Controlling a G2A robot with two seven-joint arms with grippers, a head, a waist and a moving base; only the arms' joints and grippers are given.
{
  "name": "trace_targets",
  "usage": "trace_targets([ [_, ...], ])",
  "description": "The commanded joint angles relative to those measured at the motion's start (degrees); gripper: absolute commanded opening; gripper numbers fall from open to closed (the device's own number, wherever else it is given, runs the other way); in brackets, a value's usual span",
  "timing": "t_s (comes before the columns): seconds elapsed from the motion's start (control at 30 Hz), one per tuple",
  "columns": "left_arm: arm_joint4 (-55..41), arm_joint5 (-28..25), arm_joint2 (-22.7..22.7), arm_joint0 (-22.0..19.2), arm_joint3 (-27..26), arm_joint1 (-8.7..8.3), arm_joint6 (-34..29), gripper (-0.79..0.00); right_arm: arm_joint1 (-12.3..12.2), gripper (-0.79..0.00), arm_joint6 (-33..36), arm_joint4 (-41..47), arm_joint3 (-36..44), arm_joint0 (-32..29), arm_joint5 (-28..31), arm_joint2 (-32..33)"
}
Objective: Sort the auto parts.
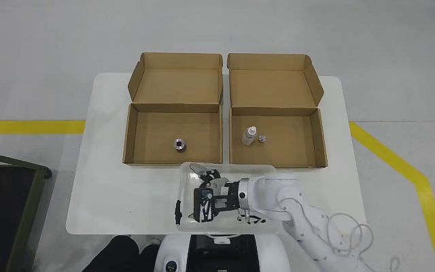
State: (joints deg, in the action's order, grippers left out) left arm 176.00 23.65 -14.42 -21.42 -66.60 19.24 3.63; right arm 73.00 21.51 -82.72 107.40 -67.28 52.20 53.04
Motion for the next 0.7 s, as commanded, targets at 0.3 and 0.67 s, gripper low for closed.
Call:
trace_targets([
  [0.3, 0.0, 0.0, 0.0, 0.0, 0.0, 0.00, 0.0, 0.000, -1.6, 0.000, -6.1, -5.6, -1.2, -2.6, 2.4, 2.0],
  [0.67, 0.0, 0.0, 0.0, 0.0, 0.0, 0.00, 0.0, 0.000, -2.0, 0.000, -10.0, -10.6, -6.2, -1.4, 1.0, -0.2],
])
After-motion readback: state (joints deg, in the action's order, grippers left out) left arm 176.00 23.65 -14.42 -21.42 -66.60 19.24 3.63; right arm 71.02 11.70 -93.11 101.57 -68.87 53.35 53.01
